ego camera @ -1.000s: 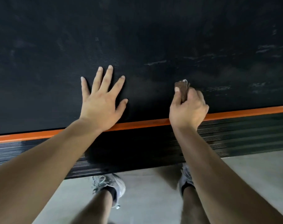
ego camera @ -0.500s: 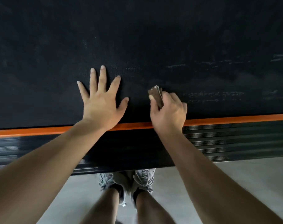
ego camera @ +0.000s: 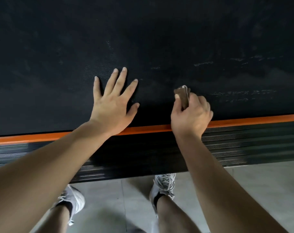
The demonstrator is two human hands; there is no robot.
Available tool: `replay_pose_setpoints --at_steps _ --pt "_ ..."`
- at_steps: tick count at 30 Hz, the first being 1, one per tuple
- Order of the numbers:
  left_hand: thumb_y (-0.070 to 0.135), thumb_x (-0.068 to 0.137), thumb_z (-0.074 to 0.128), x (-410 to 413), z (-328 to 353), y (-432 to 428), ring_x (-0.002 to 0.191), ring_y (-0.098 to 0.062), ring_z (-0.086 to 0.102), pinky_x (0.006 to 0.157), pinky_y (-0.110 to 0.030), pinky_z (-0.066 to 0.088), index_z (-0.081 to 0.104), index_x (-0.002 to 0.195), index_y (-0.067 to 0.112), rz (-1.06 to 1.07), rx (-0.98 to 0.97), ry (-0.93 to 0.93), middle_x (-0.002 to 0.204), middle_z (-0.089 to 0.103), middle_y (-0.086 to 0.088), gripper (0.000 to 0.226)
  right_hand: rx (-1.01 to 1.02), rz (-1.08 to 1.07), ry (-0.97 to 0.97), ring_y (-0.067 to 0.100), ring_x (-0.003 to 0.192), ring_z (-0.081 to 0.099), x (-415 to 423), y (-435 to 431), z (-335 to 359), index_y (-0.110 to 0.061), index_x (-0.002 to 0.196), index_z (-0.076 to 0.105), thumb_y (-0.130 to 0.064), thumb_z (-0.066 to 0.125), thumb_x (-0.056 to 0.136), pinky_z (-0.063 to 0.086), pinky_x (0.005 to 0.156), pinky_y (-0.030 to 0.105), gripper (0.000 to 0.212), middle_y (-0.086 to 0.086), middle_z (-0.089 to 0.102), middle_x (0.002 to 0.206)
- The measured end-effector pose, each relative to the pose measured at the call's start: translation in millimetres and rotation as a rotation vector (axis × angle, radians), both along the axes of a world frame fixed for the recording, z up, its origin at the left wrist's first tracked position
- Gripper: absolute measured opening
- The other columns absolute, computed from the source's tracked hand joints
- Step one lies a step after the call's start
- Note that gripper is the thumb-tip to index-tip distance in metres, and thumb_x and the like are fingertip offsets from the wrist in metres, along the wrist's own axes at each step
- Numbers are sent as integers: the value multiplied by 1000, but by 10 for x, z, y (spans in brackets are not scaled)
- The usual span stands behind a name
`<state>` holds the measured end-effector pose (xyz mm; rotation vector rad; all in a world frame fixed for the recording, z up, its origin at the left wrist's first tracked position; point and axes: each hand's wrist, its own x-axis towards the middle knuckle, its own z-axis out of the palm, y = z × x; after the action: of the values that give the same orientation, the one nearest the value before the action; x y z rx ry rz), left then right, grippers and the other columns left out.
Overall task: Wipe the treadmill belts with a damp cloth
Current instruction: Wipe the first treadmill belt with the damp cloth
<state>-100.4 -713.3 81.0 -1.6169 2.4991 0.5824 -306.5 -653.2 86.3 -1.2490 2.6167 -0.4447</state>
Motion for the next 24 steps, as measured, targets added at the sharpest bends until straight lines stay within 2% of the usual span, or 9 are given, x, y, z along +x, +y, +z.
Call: replay_pose_setpoints --at_steps 3,7,10,15,19,24 --pt "50 102 44 420 32 -98 160 -27 -5 123 -69 -1 26 161 28 -4 35 -4 174 1 -6 66 -58 -146 -46 29 85 59 225 -30 1 -8 89 69 -37 62 92 49 84 46 30 5 60 88" --pt "52 103 38 1045 76 -226 160 -24 -7 123 -68 -2 23 162 29 -15 70 -31 174 0 -3 65 -78 -245 -89 16 85 47 886 -147 -3 -9 92 68 -36 63 93 54 79 48 28 -3 51 90" --pt "52 103 35 1454 119 -281 160 -21 -10 124 -66 -4 21 162 29 -39 106 -28 174 -1 -2 65 -77 -266 -78 13 87 43 1408 -236 -34 -10 93 69 -36 63 93 53 80 44 27 1 57 94" --pt "51 104 35 2100 119 -376 159 -21 -11 125 -63 -2 21 163 27 -41 110 -18 174 -3 -2 65 -66 -323 -70 21 95 51 1775 -301 -29 -10 95 71 -41 60 94 51 84 45 32 4 60 101" --pt "48 103 38 2398 85 -385 160 -24 -9 126 -63 -2 26 162 27 -31 83 -16 174 0 -4 64 -82 -302 -118 18 94 51 2057 -356 -8 -11 92 70 -43 59 95 49 76 39 34 -2 53 97" --pt "44 102 44 2529 27 -365 160 -26 -2 125 -64 0 32 160 26 -30 32 37 173 6 -7 62 -77 -280 -105 15 90 45 2190 -366 -28 -10 92 69 -41 61 95 38 72 33 33 -5 49 95"
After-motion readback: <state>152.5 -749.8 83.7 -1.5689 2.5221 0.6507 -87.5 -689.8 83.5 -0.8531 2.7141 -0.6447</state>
